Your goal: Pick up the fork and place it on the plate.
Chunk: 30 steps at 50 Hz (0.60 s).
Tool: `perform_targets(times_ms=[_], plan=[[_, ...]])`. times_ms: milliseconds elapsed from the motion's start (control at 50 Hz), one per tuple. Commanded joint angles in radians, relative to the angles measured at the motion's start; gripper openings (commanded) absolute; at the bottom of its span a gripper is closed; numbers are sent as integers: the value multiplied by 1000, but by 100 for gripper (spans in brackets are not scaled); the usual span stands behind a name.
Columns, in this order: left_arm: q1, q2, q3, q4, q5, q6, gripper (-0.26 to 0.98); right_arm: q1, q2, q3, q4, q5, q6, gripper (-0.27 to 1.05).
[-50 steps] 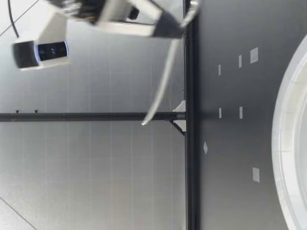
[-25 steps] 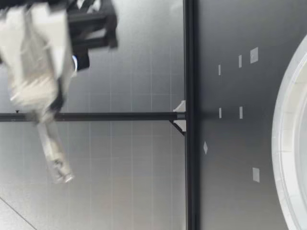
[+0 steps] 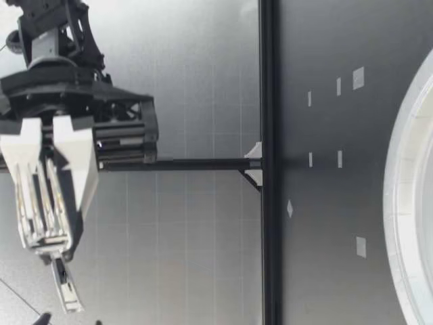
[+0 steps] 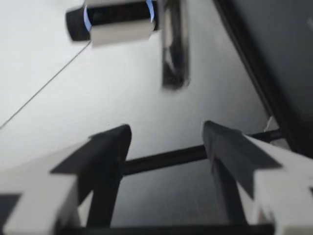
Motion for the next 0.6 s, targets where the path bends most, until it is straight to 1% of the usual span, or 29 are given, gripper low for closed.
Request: perform_targets(times_ms=[0,320,580], plan=[[-21,20,-12,6,15,-5,58,-8,5,-51,3,11,-5,6],[-25,46,-40,29,31,-6,58,-6,46,-92,2,18,-5,6],[-46,60,-41,38,52,-6,58,-6,101,-158,-3,35,-6,6]])
